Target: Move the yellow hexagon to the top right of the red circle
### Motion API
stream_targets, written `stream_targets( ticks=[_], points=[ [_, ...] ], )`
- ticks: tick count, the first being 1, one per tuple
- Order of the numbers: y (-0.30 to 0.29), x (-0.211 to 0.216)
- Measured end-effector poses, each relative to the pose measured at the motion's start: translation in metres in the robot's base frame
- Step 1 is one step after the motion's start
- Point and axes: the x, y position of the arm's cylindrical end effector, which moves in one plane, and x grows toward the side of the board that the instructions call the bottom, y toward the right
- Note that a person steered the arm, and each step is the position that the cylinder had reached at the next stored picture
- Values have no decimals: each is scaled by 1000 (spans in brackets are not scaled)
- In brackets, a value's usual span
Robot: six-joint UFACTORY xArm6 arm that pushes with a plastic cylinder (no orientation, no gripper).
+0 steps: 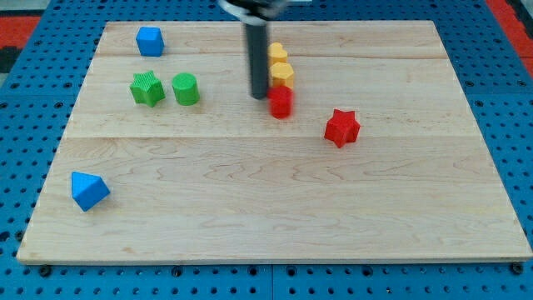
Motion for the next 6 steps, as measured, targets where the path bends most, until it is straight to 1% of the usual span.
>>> stream_targets(
  ticks=[1,2,3,4,5,6],
  points=[
    [-9,14],
    [-86,-14],
    [-66,-74],
    [36,-20],
    [62,5],
    [70,-68]
  ],
)
